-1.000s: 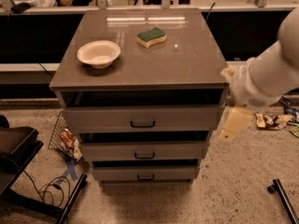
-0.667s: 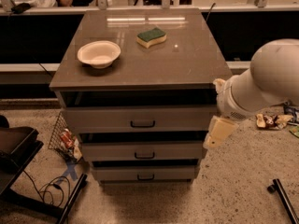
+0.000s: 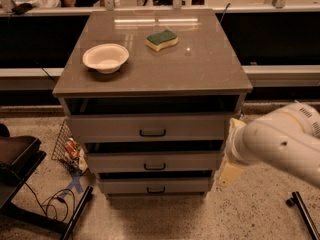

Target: Open bottom drawer

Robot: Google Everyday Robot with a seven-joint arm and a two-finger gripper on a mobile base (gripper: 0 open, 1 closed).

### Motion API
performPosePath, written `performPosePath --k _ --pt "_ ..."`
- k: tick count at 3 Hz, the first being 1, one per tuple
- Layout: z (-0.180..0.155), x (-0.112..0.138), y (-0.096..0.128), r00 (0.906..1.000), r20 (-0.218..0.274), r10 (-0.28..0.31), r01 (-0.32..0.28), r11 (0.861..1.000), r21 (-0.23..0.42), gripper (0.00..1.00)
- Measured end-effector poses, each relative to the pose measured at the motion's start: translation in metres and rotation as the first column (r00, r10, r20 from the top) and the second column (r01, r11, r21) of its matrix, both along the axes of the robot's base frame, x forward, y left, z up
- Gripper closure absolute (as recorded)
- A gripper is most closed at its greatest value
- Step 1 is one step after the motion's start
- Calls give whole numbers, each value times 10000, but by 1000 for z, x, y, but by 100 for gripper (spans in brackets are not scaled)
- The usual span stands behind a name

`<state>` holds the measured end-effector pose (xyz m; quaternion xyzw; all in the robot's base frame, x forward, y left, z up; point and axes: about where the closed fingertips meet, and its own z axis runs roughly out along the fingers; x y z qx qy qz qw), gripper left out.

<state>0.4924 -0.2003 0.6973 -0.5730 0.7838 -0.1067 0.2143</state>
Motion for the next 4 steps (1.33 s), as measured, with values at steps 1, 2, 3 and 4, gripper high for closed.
performPosePath --k 1,2,3,4 --pt "-58 -53 -26 9931 -592 -1008 977 9938 -534 0" --pt "-60 -52 -24 9935 -616 -955 925 9944 -503 0" --pt "-95 -52 -9 9923 -1022 -694 691 9976 -58 0" --pt "-159 -61 1 9880 -1491 -397 458 9982 377 0"
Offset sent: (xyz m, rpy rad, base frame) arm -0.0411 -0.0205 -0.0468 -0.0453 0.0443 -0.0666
